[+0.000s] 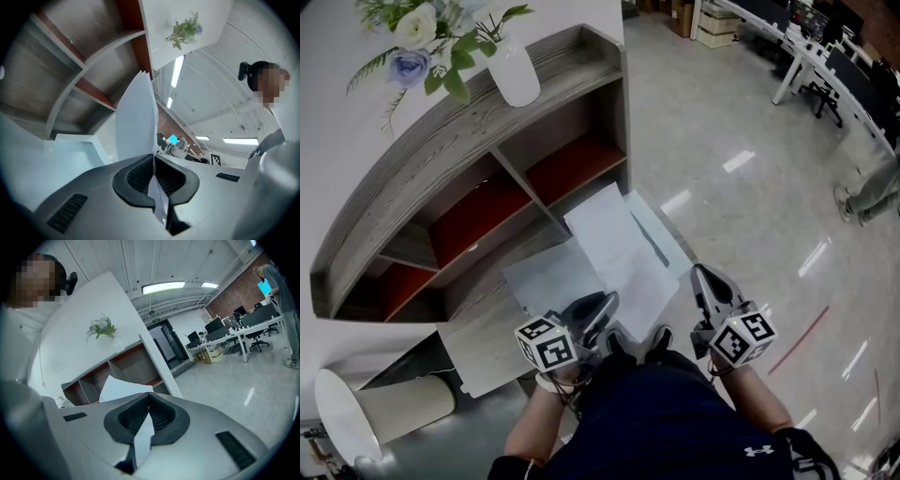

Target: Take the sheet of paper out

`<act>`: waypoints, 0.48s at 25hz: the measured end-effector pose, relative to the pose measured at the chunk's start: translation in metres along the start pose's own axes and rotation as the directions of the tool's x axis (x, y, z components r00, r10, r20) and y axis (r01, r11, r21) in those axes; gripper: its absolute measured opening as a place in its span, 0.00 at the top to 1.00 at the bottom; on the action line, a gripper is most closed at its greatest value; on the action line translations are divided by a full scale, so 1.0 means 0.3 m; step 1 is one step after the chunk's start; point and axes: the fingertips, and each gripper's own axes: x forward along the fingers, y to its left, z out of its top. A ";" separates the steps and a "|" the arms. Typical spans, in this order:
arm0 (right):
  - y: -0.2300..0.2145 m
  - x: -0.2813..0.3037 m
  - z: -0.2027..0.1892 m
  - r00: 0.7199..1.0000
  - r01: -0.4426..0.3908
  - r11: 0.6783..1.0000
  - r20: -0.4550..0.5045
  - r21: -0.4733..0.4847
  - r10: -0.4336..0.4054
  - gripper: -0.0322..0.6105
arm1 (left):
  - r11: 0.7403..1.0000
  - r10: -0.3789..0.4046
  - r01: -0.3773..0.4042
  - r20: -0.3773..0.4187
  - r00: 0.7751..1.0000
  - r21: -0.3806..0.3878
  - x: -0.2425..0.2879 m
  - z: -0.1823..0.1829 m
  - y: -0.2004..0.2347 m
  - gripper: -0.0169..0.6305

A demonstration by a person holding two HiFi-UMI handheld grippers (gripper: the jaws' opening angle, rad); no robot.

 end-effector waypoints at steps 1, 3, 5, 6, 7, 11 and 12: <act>0.005 -0.001 0.013 1.000 -0.004 1.000 0.007 -0.004 0.004 0.93 | 1.000 -0.019 0.019 -0.002 1.000 0.019 0.002 0.000 -0.016 0.95; 0.014 -0.002 0.034 1.000 -0.009 1.000 0.019 -0.010 0.010 0.93 | 0.997 -0.052 0.052 -0.007 0.999 0.055 0.005 -0.002 -0.041 0.95; 0.022 -0.004 0.050 1.000 -0.013 1.000 0.028 -0.012 0.013 0.93 | 0.993 -0.081 0.082 -0.013 0.997 0.088 0.008 -0.004 -0.062 0.95; 0.026 -0.006 0.058 0.999 -0.015 1.000 0.033 -0.013 0.015 0.93 | 0.990 -0.096 0.097 -0.014 0.995 0.100 0.010 -0.003 -0.074 0.95; 0.031 -0.006 0.065 0.999 -0.017 1.000 0.038 -0.014 0.017 0.93 | 0.988 -0.111 0.112 -0.016 0.994 0.110 0.013 -0.001 -0.087 0.95; 0.056 -0.014 0.088 0.998 -0.031 0.999 0.052 -0.022 0.032 0.93 | 0.977 -0.152 0.154 -0.023 0.988 0.147 0.016 0.004 -0.134 0.95; 0.061 -0.018 0.093 0.998 -0.032 0.999 0.053 -0.028 0.033 0.93 | 0.975 -0.160 0.162 -0.025 0.987 0.153 0.017 0.002 -0.141 0.95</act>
